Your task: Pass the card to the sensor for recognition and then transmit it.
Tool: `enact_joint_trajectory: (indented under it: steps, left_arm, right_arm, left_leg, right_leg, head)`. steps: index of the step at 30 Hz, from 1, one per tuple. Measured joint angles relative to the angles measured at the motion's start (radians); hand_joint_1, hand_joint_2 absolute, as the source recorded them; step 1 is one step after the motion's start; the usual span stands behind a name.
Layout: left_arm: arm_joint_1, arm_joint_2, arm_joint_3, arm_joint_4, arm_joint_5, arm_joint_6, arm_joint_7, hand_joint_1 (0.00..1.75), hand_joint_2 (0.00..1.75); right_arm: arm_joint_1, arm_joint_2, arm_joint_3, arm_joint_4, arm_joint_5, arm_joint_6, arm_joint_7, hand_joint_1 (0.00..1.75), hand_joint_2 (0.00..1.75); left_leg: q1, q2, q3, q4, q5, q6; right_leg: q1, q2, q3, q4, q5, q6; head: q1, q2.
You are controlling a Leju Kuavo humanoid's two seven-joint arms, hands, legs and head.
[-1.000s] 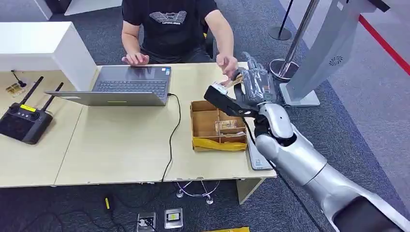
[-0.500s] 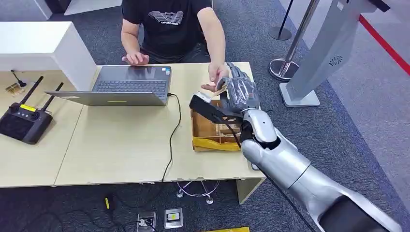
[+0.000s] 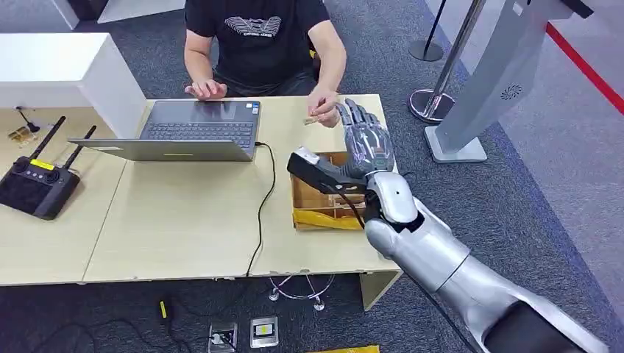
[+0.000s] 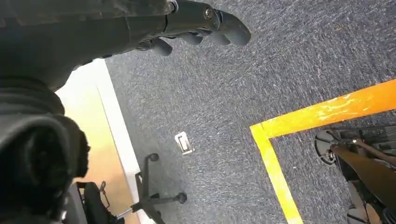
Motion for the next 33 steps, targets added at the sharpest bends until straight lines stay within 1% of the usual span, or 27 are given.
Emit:
enact_joint_trajectory:
  steps: [2, 3, 6, 9, 12, 15, 16, 18, 20, 25, 28, 33]
  left_arm:
    - [0.006, 0.0, 0.0, 0.0, 0.003, 0.0, -0.003, 0.0, 0.0]
    - [0.009, 0.0, 0.001, 0.0, 0.005, 0.0, -0.003, 0.0, 0.0]
    - [0.023, 0.0, 0.002, 0.001, 0.008, 0.0, -0.004, 0.0, 0.0]
    - [0.031, 0.001, 0.002, 0.001, 0.011, 0.0, -0.004, 0.0, 0.0]
    - [0.034, 0.002, 0.002, 0.001, 0.012, 0.0, -0.006, 0.0, 0.0]
    - [0.036, 0.003, 0.003, 0.001, 0.014, 0.0, -0.014, 0.0, 0.0]
    - [0.037, 0.003, 0.003, 0.002, 0.015, 0.0, -0.015, 0.0, 0.0]
    - [0.037, 0.003, 0.003, 0.003, 0.017, 0.0, -0.018, 0.0, 0.0]
    - [0.037, 0.003, 0.003, 0.003, 0.019, 0.0, -0.02, 0.0, 0.0]
    - [0.037, 0.003, 0.003, 0.003, 0.031, 0.0, -0.041, 0.0, 0.0]
    - [0.036, 0.002, 0.007, 0.003, 0.06, 0.0, -0.058, 0.0, 0.0]
    - [0.036, 0.001, 0.011, 0.003, 0.074, 0.0, -0.061, 0.0, 0.0]
  right_arm:
    - [0.014, -0.005, -0.004, -0.012, -0.003, 0.027, 0.03, 0.0, 1.75]
    - [0.024, -0.011, -0.009, -0.021, -0.007, 0.033, 0.042, 0.0, 1.75]
    - [0.064, -0.039, -0.036, -0.066, -0.017, 0.047, 0.071, 0.0, 1.75]
    - [0.104, -0.079, -0.068, -0.135, -0.018, 0.082, 0.109, 0.0, 1.75]
    - [0.151, -0.127, -0.098, -0.24, -0.018, 0.112, 0.135, 0.0, 1.75]
    - [0.189, -0.177, -0.123, -0.345, -0.017, 0.125, 0.151, 0.0, 1.75]
    - [0.199, -0.184, -0.126, -0.367, -0.017, 0.126, 0.153, 0.0, 1.75]
    - [0.212, -0.215, -0.131, -0.448, -0.016, 0.135, 0.158, 0.0, 1.75]
    - [0.223, -0.231, -0.131, -0.495, -0.016, 0.14, 0.164, 0.0, 1.75]
    - [0.246, -0.251, -0.117, -0.57, -0.008, 0.142, 0.162, 0.0, 1.75]
    - [0.263, -0.251, -0.098, -0.568, -0.01, 0.097, 0.123, 0.0, 1.75]
    - [0.285, -0.245, -0.059, -0.516, -0.03, 0.037, 0.076, 0.0, 1.75]
  left_leg:
    - [0.0, 0.0, 0.001, 0.0, 0.0, 0.0]
    - [0.0, 0.0, 0.016, 0.0, 0.001, 0.0]
    - [0.0, 0.0, 0.016, 0.001, 0.001, -0.001]
    - [0.0, 0.0, 0.016, 0.001, 0.001, -0.001]
    - [0.0, 0.0, 0.017, 0.001, 0.001, -0.001]
    - [0.0, 0.001, 0.017, 0.001, 0.001, -0.001]
    - [0.0, 0.001, 0.017, 0.001, 0.001, -0.001]
    - [0.0, 0.001, 0.017, 0.001, 0.001, -0.001]
    - [0.0, 0.001, 0.017, 0.001, 0.001, -0.001]
    - [0.0, 0.001, 0.017, 0.0, 0.001, -0.001]
    - [0.0, 0.001, 0.016, 0.0, 0.001, -0.001]
    - [0.0, 0.0, 0.016, 0.0, 0.001, -0.001]
  right_leg:
    - [0.0, 0.0, 0.0, 0.0, 0.0, 0.0]
    - [0.0, 0.0, -0.001, 0.0, 0.001, 0.0]
    - [0.0, 0.0, -0.001, 0.0, 0.001, 0.0]
    - [0.0, 0.0, -0.001, 0.0, 0.001, 0.0]
    - [0.0, 0.0, -0.001, 0.0, 0.001, 0.0]
    - [0.0, 0.001, -0.001, 0.0, 0.001, -0.001]
    - [0.0, 0.001, -0.001, 0.0, 0.001, -0.001]
    - [0.0, 0.001, -0.001, 0.0, 0.001, -0.001]
    - [0.0, 0.001, 0.0, 0.0, 0.002, -0.001]
    - [0.0, 0.001, 0.0, 0.0, 0.002, -0.001]
    - [0.0, 0.0, 0.0, 0.0, 0.001, -0.001]
    - [0.0, 0.0, 0.0, 0.0, 0.001, -0.001]
  head:
    - [0.0, 0.0]
    - [0.0, 0.0]
    - [0.0, 0.0]
    - [0.001, 0.0]
    - [0.0, 0.0]
    - [0.0, 0.0]
    - [0.0, 0.0]
    - [0.0, 0.0]
    - [0.0, 0.0]
    - [0.0, 0.0]
    - [0.0, 0.0]
    - [0.0, 0.0]
